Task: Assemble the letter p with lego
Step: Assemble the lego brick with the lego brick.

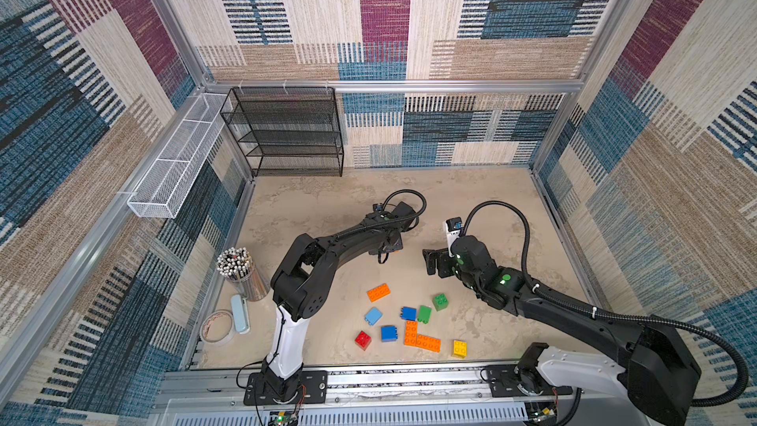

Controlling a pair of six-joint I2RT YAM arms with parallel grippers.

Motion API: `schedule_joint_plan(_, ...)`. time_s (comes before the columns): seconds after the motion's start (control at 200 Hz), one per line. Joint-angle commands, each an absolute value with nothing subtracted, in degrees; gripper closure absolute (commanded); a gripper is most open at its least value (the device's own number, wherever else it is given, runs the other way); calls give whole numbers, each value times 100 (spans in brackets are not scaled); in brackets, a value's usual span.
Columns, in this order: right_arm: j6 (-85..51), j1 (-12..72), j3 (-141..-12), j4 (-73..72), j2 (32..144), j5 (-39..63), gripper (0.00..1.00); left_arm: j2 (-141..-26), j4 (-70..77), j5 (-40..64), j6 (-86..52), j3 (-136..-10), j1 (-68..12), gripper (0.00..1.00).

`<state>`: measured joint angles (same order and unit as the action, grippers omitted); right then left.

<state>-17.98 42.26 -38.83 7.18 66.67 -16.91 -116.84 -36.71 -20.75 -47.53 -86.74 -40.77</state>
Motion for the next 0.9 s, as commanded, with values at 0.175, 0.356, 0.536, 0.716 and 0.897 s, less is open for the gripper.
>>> schedule_joint_plan(0.175,-1853,4219,-4014,791,6448,-1790,0,-11839,-3667,-1814,-4561,-8377,-4064,100)
schedule_joint_plan(0.356,-2005,4223,-4069,1006,6224,-1854,0,-11789,-3542,-1379,-4374,-8032,-3950,100)
schedule_joint_plan(0.536,-2271,4211,-4112,1319,6183,-1803,0,-11959,-4279,-1234,-4126,-8457,-3806,100)
schedule_joint_plan(0.716,-2507,4216,-4030,1570,6097,-1588,0,-11871,-4964,-1396,-3897,-8894,-3771,100)
schedule_joint_plan(0.897,-2732,4219,-3871,1755,5884,-970,0,-11497,-4817,-1496,-3753,-8550,-3771,100)
